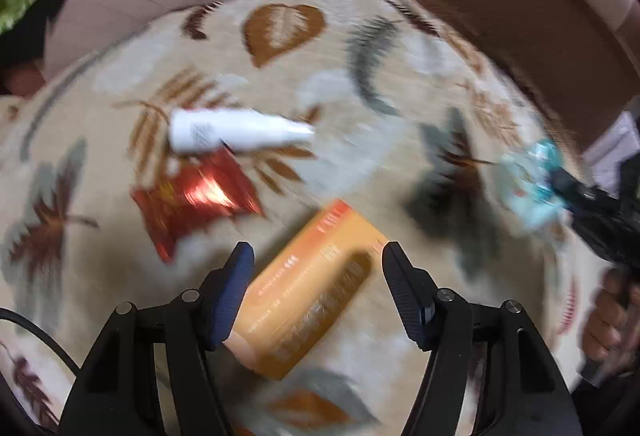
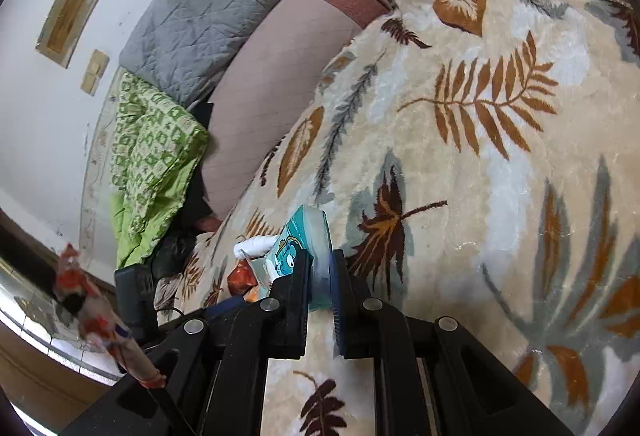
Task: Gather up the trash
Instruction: 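Grasp the blue tissue pack with the right gripper while the left gripper grasps the orange medicine box, then lift the orange box and tissue pack and carry them toward the red wastebasket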
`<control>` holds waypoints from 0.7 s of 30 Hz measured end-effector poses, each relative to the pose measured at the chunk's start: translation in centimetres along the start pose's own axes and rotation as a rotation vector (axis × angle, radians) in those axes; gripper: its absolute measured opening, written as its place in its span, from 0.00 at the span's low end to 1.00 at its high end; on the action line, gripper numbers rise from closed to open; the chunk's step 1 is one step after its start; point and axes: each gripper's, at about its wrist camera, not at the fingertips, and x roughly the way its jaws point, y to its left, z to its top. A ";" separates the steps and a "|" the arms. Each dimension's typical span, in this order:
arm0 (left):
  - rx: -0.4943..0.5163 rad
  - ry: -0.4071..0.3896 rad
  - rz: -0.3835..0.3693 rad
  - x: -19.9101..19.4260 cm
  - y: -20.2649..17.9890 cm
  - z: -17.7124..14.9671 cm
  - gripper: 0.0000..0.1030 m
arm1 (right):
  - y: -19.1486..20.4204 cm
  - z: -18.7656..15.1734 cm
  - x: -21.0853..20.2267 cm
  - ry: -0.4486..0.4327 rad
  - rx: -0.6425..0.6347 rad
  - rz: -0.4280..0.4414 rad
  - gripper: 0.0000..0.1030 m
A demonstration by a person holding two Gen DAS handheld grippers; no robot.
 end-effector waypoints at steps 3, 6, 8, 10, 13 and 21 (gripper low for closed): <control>0.004 0.019 -0.022 -0.3 -1.4 -1.4 0.64 | 0.0 -0.3 -1.0 -0.008 -0.005 0.024 0.11; 0.033 0.028 0.050 0.5 -3.5 -1.9 0.64 | 0.0 -1.0 -2.1 -0.026 0.000 0.032 0.11; 0.067 0.047 0.137 1.6 -4.8 -2.3 0.64 | -0.2 -1.6 -3.2 -0.040 0.005 0.027 0.11; 0.090 0.064 0.216 2.5 -5.8 -2.7 0.61 | -0.4 -2.2 -4.3 -0.054 0.005 0.017 0.11; 0.045 0.066 0.280 2.5 -6.0 -3.3 0.51 | -0.8 -3.2 -6.6 -0.077 0.013 0.005 0.11; -0.110 -0.064 0.276 -5.8 -10.2 -6.1 0.49 | -0.3 -5.7 -13.5 -0.152 0.012 0.006 0.11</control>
